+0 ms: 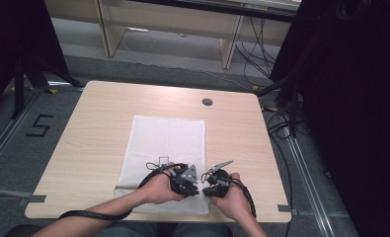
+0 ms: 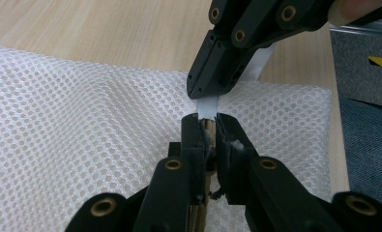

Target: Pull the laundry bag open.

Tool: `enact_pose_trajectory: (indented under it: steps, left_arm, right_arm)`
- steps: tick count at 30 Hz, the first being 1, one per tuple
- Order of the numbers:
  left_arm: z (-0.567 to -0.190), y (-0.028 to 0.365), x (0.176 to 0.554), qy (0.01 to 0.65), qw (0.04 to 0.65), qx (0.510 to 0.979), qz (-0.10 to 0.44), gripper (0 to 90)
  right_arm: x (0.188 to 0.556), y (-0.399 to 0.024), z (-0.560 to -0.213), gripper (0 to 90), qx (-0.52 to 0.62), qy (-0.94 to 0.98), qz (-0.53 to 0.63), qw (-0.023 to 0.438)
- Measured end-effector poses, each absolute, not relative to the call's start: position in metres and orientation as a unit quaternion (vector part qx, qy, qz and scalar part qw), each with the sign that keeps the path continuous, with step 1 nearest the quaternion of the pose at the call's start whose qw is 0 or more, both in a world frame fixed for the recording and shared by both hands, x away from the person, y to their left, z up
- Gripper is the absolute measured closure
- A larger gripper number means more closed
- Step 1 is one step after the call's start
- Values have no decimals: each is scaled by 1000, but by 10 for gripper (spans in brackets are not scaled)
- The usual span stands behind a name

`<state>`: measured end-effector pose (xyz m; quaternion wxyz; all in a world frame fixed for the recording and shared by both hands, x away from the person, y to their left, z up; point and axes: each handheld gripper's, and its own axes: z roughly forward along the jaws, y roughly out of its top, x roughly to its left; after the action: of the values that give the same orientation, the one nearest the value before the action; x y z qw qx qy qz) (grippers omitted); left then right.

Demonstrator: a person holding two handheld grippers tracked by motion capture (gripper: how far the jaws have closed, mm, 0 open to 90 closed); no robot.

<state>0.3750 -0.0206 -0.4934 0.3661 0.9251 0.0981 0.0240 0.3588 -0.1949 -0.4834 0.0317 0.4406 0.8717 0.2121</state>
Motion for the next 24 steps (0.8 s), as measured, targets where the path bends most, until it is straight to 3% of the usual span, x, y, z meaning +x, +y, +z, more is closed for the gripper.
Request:
enact_pose_trajectory:
  steps: [24]
  left_arm:
    - [-491, -19, 374, 89, 362, 927, 30, 826]
  right_arm:
    - [359, -195, -483, 900, 440, 872, 213, 30]
